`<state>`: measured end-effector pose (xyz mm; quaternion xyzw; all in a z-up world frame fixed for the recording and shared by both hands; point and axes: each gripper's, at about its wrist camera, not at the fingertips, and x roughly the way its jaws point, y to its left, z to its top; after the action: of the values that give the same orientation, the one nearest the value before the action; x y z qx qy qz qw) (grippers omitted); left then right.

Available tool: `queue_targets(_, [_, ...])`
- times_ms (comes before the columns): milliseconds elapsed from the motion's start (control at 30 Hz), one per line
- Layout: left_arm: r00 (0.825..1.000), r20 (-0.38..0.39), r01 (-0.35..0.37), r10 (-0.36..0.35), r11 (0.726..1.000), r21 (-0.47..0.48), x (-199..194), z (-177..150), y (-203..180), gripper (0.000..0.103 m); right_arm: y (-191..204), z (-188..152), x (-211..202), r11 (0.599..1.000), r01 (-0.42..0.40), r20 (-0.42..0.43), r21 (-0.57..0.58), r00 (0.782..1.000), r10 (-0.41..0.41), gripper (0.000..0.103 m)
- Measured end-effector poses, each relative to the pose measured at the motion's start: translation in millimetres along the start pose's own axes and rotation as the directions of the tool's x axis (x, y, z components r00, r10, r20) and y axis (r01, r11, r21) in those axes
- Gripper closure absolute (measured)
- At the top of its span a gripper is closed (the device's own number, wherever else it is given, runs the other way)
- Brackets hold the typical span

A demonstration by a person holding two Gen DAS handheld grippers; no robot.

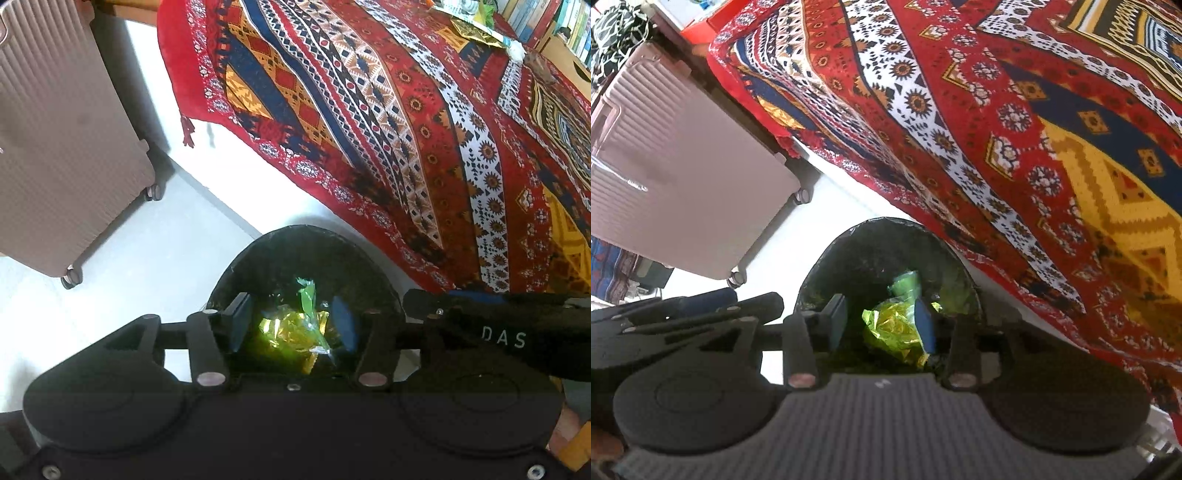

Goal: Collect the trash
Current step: 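Open the left tool over the black bin while the right tool releases the white paper into it, then move both tools back over the remaining trash on the cloth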

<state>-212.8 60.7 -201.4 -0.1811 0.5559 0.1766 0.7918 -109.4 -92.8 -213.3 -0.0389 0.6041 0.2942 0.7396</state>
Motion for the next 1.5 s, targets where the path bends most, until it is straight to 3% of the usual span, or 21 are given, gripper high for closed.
queue_targets(367, [0.998,0.057,-0.017,0.015,0.999,0.029,-25,10,-7,0.047,0,6,-31,1.0,0.021,0.053,0.015,0.998,-0.022,0.042])
queue_targets(667, [0.99,0.135,0.016,-0.025,0.997,0.071,-61,32,-18,0.044,0,22,-78,0.998,0.05,0.15,0.024,0.987,-0.053,0.032])
queue_targets(967, [0.971,0.233,0.025,-0.056,0.991,0.134,-103,80,-48,0.044,-14,54,-129,0.993,0.082,0.246,0.089,0.964,-0.101,0.032])
queue_targets(1167, [0.963,0.248,0.059,-0.101,0.983,0.172,-128,123,-76,0.044,-37,80,-165,0.984,0.079,0.301,0.158,0.946,-0.124,0.032])
queue_targets(1267, [0.952,0.28,0.062,-0.121,0.975,0.211,-144,144,-90,0.043,-47,93,-182,0.982,0.074,0.332,0.174,0.934,-0.129,0.032])
queue_targets(1367, [0.94,0.313,0.064,-0.136,0.971,0.23,-155,164,-106,0.032,-58,108,-199,0.979,0.079,0.361,0.19,0.921,-0.144,0.032])
queue_targets(1400, [0.932,0.332,0.066,-0.143,0.97,0.232,-158,171,-111,0.025,-62,114,-203,0.977,0.081,0.37,0.199,0.916,-0.152,0.032])
queue_targets(1500, [0.905,0.383,0.1,-0.188,0.966,0.238,-163,189,-123,0.023,-75,132,-215,0.971,0.086,0.394,0.222,0.903,-0.17,0.032])
